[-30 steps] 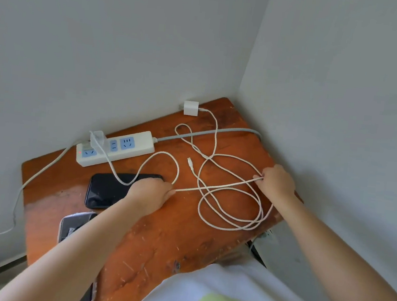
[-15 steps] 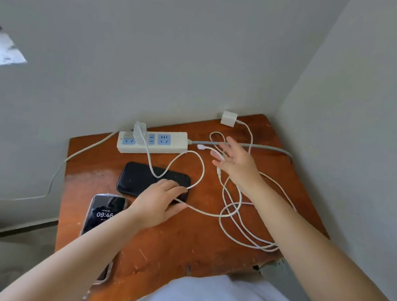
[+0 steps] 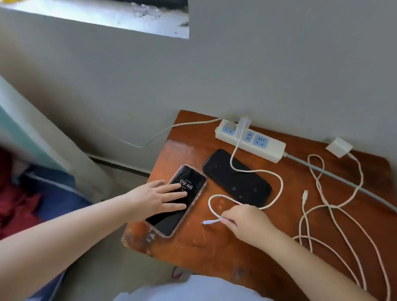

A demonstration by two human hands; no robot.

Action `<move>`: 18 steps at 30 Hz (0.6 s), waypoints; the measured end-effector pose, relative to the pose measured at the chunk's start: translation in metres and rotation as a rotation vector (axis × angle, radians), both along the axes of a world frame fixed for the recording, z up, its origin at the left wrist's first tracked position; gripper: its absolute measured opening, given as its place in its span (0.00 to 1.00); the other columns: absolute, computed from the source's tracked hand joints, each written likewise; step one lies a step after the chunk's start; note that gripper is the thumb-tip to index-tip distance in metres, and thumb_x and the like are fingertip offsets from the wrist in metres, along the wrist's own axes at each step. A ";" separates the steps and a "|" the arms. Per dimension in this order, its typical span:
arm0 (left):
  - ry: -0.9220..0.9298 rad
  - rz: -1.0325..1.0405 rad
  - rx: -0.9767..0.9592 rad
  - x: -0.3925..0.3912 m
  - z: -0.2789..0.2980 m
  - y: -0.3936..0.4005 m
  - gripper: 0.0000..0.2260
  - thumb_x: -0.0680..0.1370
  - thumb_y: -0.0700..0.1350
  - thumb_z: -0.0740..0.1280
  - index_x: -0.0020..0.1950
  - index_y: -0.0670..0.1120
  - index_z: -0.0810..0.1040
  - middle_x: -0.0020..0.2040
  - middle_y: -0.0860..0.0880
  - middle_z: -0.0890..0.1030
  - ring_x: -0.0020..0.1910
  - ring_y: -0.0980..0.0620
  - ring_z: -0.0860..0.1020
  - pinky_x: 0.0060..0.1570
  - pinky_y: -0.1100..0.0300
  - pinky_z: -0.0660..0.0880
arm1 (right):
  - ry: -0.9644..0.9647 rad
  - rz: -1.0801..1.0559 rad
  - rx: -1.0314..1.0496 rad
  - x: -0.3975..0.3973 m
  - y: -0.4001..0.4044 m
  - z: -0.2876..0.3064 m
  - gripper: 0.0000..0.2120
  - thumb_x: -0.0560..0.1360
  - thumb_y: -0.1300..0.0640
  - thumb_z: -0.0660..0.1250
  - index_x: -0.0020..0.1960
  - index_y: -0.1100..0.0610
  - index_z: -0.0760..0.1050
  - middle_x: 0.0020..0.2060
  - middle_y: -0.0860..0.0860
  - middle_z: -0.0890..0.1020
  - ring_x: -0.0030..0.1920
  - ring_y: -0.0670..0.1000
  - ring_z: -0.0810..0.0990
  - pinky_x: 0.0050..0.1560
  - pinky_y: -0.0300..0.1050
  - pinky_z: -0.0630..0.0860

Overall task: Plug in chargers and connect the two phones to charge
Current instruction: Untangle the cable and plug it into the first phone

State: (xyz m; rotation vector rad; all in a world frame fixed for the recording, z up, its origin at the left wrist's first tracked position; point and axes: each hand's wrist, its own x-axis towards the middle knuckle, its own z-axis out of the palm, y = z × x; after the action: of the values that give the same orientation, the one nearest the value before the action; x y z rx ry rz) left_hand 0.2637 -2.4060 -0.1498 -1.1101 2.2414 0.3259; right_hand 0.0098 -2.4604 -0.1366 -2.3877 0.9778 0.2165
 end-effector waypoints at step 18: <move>0.140 0.159 -0.194 -0.051 -0.014 -0.037 0.43 0.69 0.67 0.62 0.72 0.43 0.50 0.72 0.40 0.60 0.71 0.40 0.57 0.71 0.47 0.50 | -0.333 -0.493 -0.047 -0.034 -0.019 0.035 0.12 0.78 0.61 0.54 0.57 0.58 0.72 0.47 0.49 0.74 0.46 0.46 0.73 0.40 0.31 0.68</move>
State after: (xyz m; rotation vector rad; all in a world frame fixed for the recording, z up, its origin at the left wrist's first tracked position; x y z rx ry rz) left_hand 0.2130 -2.4426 -0.1639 -1.4115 2.3508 0.2624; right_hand -0.0238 -2.4798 -0.1016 -2.0489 1.3666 -0.3767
